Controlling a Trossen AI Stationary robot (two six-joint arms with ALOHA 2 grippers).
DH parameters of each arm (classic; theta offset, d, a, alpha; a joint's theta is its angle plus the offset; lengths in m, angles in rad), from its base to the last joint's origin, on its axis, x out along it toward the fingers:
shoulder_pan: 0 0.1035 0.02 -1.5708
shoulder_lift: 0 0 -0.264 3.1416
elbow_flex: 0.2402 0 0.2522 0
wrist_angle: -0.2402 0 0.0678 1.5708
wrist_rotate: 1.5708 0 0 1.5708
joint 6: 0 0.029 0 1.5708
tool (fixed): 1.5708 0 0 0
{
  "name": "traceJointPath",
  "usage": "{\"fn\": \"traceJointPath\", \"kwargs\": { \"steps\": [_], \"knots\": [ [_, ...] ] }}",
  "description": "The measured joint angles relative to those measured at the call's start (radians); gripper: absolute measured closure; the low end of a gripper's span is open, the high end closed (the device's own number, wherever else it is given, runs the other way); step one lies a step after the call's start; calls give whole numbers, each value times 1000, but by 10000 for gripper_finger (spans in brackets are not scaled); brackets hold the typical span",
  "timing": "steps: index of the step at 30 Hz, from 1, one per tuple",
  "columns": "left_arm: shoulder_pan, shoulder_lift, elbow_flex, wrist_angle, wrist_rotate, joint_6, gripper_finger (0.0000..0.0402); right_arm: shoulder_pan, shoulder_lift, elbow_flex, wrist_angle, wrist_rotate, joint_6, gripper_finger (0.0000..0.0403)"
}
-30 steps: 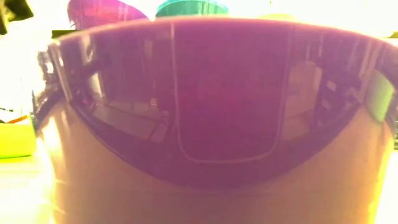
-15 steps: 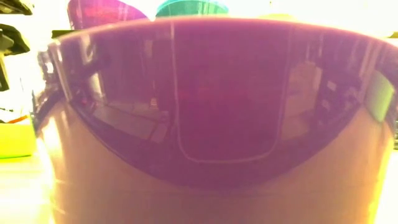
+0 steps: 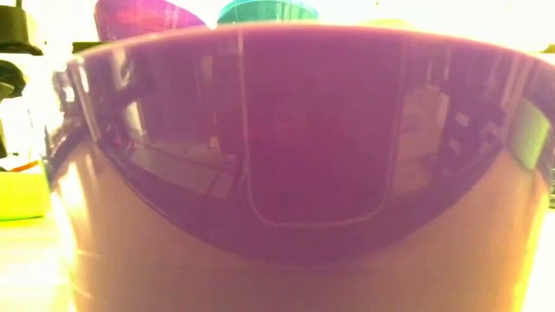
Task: Pick & Place Mini bowls
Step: Stack the left green bowl on the green bowl on the shelf
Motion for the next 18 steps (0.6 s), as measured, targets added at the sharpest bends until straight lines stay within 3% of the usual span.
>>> {"fn": "traceJointPath", "kwargs": {
  "steps": [18],
  "knots": [
    [0, 34, -45, 46, 30, -38, 351, 0, 0, 0, -1, 0, 0, 344]
  ]
}}
